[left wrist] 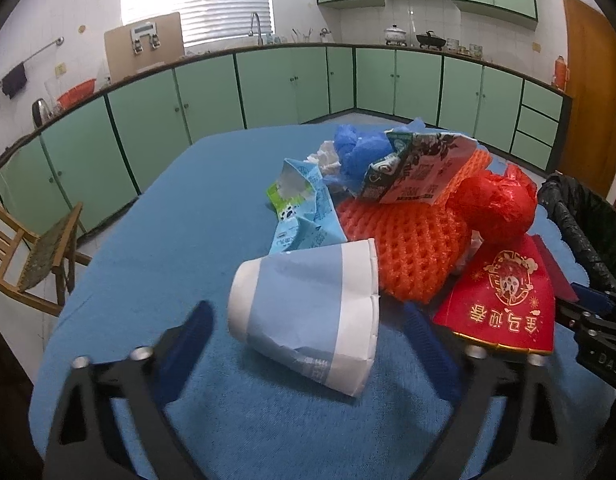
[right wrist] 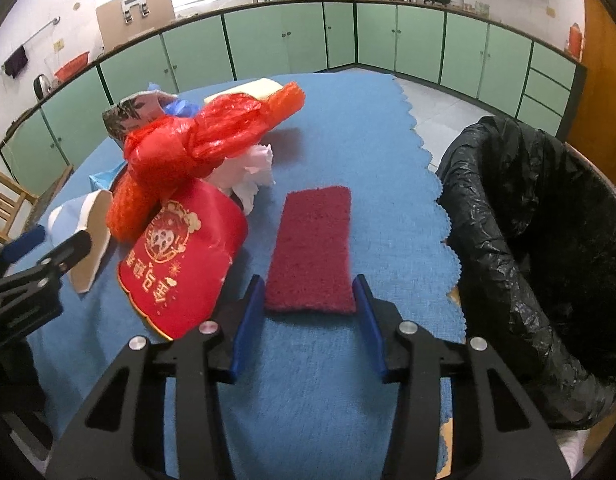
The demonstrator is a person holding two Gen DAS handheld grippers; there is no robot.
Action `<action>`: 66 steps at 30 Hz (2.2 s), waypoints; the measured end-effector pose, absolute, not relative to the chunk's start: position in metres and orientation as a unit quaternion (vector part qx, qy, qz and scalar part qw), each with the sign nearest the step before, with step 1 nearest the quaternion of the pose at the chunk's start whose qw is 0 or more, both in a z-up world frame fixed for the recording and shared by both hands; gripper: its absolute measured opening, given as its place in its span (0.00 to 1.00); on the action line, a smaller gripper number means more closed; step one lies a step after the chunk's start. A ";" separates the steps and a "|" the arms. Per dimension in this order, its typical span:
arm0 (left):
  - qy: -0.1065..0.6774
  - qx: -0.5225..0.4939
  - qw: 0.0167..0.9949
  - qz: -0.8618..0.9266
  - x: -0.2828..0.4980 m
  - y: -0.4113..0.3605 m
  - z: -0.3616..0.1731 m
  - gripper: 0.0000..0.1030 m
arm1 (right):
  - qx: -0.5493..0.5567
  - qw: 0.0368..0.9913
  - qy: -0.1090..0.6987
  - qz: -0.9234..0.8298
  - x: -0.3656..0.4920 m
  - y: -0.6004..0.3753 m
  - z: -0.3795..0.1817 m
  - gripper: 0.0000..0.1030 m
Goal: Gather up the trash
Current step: 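Grasp the dark red scouring pad with the right tool while the left tool grasps the white paper cup, then carry the pad and cup over the black bin and open both tools, then move both tools back over the trash pile on the mat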
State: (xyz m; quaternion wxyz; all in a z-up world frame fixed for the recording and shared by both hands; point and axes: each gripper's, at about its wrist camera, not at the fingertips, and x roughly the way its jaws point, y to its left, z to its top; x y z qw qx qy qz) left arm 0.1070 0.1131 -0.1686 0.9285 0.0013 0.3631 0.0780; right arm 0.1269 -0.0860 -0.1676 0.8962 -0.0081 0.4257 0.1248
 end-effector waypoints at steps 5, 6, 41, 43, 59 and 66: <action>0.364 -0.006 0.928 0.076 0.103 0.118 -0.166 0.73 | -0.006 0.899 0.419 0.127 0.123 -0.088 -0.159 0.42; 0.360 -0.005 0.930 0.078 0.101 0.118 -0.164 0.73 | -0.006 0.900 0.417 0.128 0.122 -0.088 -0.157 0.42; 0.262 0.026 0.956 -0.125 0.158 -0.092 -0.067 0.73 | 0.048 0.945 0.321 -0.040 0.106 -0.293 -0.075 0.42; 0.264 0.027 0.954 -0.137 0.167 -0.111 -0.071 0.73 | 0.053 0.943 0.325 -0.052 0.112 -0.309 -0.083 0.42; 0.318 0.039 0.926 -0.201 0.230 -0.221 -0.117 0.89 | 0.093 0.926 0.350 -0.107 0.134 -0.385 -0.131 0.55; 0.312 0.026 0.929 -0.200 0.223 -0.199 -0.104 0.92 | 0.095 0.930 0.329 -0.131 0.118 -0.383 -0.123 0.86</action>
